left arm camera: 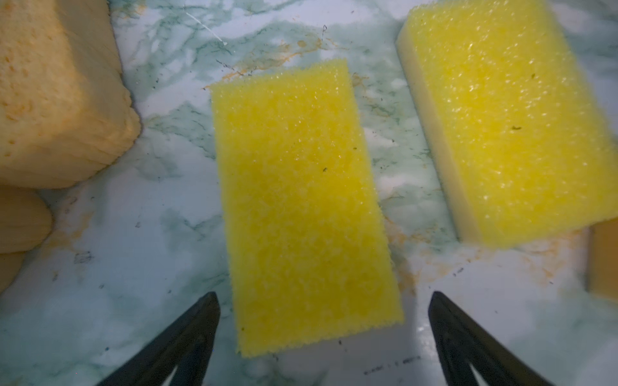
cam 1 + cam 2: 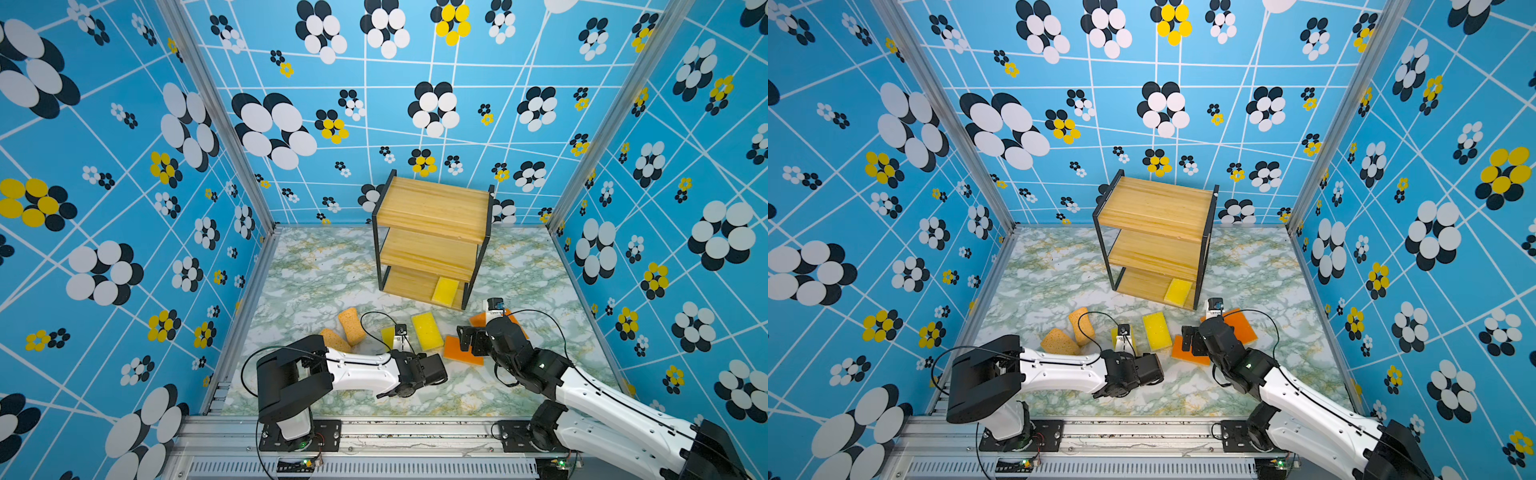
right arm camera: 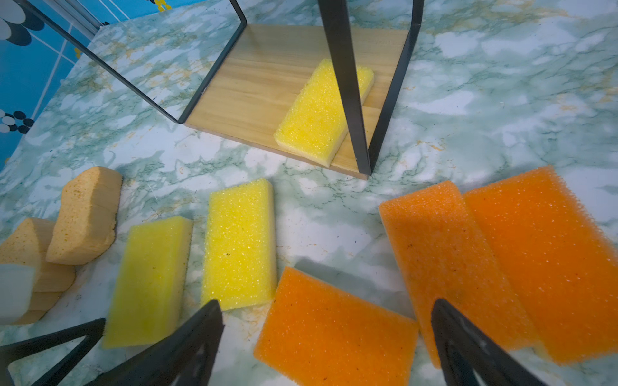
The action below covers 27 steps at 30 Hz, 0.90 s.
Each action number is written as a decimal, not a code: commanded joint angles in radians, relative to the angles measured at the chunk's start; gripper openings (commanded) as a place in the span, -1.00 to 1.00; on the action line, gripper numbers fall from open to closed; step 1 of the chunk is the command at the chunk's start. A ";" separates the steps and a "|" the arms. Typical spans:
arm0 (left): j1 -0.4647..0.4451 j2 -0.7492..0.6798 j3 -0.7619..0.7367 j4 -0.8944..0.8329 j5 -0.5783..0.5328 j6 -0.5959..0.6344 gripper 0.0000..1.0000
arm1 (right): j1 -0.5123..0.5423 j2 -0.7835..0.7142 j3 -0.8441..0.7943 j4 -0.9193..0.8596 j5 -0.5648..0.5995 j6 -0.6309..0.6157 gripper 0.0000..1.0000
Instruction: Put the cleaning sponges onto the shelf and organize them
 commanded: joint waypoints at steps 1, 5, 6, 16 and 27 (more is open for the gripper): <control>0.007 0.025 0.013 -0.016 0.010 -0.006 0.98 | -0.005 0.014 0.007 0.000 0.007 -0.008 0.99; 0.012 0.014 -0.015 -0.005 0.011 -0.029 0.98 | -0.005 0.027 0.010 0.006 0.007 -0.014 0.99; 0.013 0.012 -0.023 -0.003 0.012 -0.032 0.98 | -0.006 0.029 0.011 0.009 0.006 -0.014 0.99; 0.020 -0.063 -0.124 -0.003 0.009 -0.085 0.86 | -0.007 0.046 0.007 0.029 0.002 -0.008 0.99; 0.019 -0.051 -0.121 -0.010 0.011 -0.057 0.39 | -0.006 0.087 0.029 0.035 -0.004 -0.015 0.99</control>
